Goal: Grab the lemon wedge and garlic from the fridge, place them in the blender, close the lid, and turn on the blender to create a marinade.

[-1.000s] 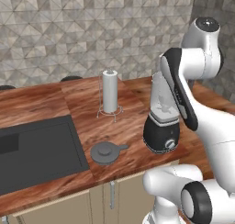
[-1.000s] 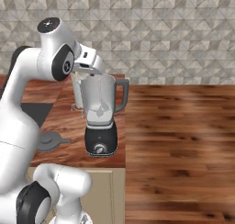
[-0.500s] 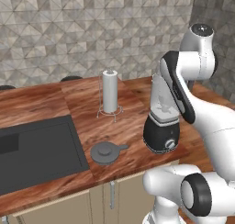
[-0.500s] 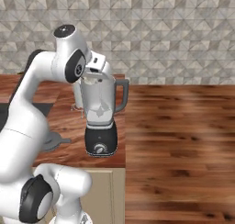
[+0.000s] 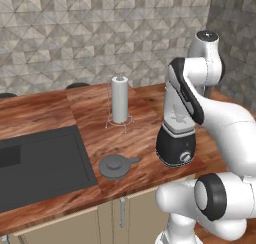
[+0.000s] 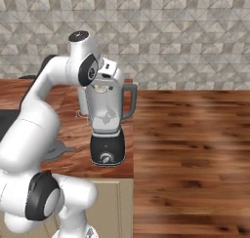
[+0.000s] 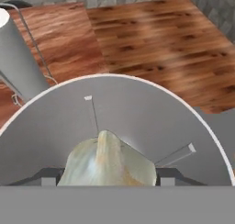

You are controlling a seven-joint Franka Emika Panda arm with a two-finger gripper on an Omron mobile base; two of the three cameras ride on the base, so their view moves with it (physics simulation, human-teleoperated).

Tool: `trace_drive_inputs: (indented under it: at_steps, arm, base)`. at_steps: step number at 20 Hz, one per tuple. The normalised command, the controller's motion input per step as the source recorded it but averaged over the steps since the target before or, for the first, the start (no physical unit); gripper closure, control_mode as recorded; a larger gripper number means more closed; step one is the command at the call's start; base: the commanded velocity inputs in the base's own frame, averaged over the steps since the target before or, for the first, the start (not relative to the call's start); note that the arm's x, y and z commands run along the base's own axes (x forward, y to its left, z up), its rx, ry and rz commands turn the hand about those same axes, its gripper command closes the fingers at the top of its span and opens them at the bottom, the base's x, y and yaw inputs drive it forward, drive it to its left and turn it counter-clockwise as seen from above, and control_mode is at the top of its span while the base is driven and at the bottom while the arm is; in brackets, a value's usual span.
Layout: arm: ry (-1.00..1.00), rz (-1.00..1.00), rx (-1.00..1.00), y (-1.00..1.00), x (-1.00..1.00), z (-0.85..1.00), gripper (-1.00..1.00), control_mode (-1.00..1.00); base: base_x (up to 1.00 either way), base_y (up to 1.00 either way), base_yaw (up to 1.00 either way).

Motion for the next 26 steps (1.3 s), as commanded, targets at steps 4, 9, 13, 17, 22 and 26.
trace_drive_inputs:
  at_steps: [4,9,13,17,22,26]
  arm:
    - [0.08,0.02,-0.02,0.0,0.34,-0.14,1.0,-1.0]
    - [0.05,0.01,-0.02,0.0,0.15,-0.18,1.0,-1.0]
    - [0.0,0.0,-0.02,0.0,0.01,-0.07,-1.0,-1.0]
    - [0.0,0.0,0.0,0.0,0.0,0.0,-1.0,-1.0]
    - [-0.1,0.0,-0.01,0.0,-0.21,0.01,-1.0,-1.0]
    - [-0.19,0.0,-0.03,0.02,-0.4,0.19,-1.0,-1.0]
  base:
    - [0.0,0.0,0.0]
    - [0.0,0.0,0.0]
    - [0.0,0.0,0.0]
    - [0.0,0.0,0.0]
    - [0.0,0.0,0.0]
    - [0.0,0.0,0.0]
